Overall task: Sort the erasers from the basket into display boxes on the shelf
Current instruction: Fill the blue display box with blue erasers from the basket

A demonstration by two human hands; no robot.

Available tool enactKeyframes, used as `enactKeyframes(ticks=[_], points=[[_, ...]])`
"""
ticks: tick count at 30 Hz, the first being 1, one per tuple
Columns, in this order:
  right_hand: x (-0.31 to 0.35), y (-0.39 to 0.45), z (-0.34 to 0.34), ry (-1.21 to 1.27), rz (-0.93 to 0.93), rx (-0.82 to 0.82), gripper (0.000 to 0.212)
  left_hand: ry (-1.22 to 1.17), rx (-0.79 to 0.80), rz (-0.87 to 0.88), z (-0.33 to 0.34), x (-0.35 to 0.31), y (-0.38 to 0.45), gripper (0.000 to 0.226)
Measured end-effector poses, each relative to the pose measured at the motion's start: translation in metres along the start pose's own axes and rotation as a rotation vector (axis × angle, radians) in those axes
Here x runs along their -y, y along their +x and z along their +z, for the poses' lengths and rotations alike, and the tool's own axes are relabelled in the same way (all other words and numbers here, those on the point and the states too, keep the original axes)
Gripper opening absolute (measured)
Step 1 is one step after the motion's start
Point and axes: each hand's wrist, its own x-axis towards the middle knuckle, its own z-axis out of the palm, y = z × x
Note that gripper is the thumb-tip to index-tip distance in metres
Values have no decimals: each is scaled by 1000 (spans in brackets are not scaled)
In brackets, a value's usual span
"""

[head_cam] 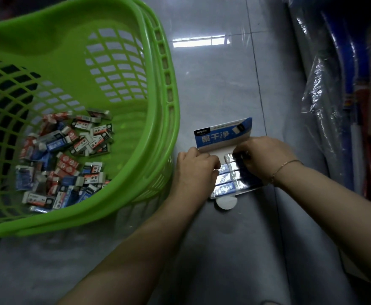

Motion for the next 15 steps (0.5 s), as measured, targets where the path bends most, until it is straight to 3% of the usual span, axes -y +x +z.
enactKeyframes(ticks=[6,10,12,15], points=[[4,-8,-12,40,-6,1,26,161,157,5,-22,-24,-10,28],[27,-24,-71,362,-6,-415,13,186,280,194,-91,-77,-29,29],[48,-26,-125,546,-66,-594,14,204,262,353,-137,-96,-42,22],[91,-20,-208,721,-205,-634,17,122,93,602,-225,-84,-57,15]])
